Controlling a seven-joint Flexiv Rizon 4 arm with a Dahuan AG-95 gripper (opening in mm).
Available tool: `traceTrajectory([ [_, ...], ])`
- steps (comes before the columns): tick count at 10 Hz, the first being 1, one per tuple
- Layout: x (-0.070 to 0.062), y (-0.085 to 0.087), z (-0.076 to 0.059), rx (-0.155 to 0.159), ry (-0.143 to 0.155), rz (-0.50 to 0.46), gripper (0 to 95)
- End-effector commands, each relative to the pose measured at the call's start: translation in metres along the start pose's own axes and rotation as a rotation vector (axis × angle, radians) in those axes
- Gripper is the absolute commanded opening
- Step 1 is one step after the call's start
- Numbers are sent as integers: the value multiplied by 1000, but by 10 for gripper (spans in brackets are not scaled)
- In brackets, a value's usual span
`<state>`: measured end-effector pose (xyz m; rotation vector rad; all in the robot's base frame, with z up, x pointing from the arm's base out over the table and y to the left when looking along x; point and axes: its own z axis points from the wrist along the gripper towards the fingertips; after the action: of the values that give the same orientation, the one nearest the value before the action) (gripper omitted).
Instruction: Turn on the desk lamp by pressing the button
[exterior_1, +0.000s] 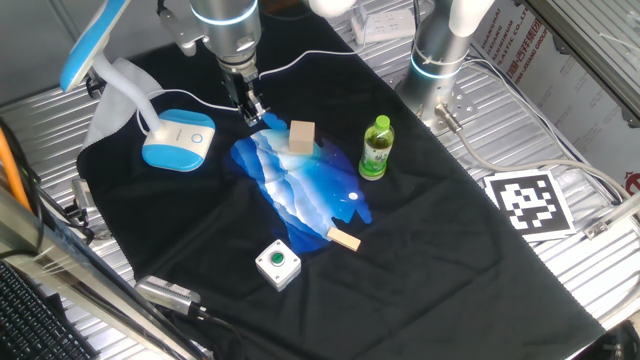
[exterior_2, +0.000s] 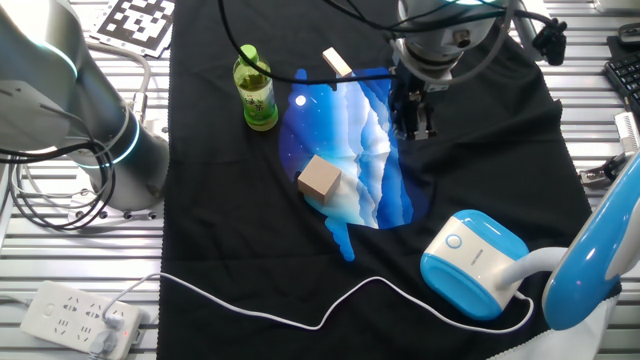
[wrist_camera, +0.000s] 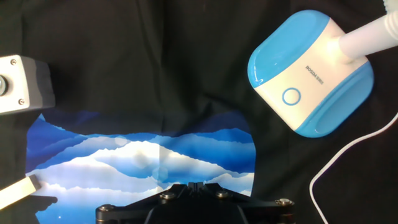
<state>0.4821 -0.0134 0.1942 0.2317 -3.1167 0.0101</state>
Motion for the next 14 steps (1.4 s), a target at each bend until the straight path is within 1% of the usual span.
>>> traceTrajectory([
  [1,2,-1,-1,5,3,0,0],
  [5,3,-2,-3,6,6,1,0],
  [10,5,-3,-4,2,1,-8,0],
  [13,7,-5,-6,-9,-2,-31,0],
  [14,7,-5,-6,-7,0,-40,0],
])
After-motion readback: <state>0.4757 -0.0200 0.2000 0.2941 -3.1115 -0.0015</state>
